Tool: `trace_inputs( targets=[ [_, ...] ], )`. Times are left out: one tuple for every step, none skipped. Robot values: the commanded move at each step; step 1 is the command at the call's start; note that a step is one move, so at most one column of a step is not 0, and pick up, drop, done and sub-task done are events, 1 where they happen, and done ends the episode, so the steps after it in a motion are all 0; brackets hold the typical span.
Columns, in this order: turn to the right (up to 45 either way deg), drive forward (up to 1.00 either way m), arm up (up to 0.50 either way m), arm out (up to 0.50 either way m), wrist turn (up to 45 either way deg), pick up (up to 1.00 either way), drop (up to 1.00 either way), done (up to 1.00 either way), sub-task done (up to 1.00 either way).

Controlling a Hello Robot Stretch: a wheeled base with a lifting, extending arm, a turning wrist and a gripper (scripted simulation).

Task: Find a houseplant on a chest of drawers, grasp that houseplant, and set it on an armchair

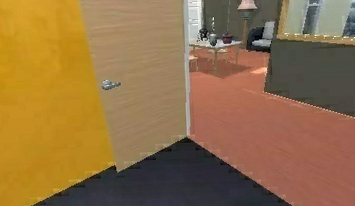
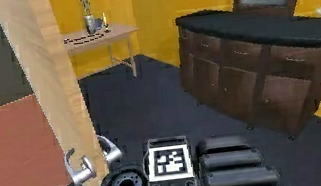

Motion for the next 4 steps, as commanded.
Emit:
trace_inputs(
  targets=[
    [0.0,0.45,0.00,0.00,0.0,0.00,0.00,0.00,0.00],
    [21.0,0.00,0.00,0.00,0.0,0.00,0.00,0.00,0.00],
    [0.0,1.00,0.00,0.00,0.0,0.00,0.00,0.00,0.00],
    [0.0,0.55,0.00,0.00,0.0,0.00,0.00,0.00,0.00]
  ],
)
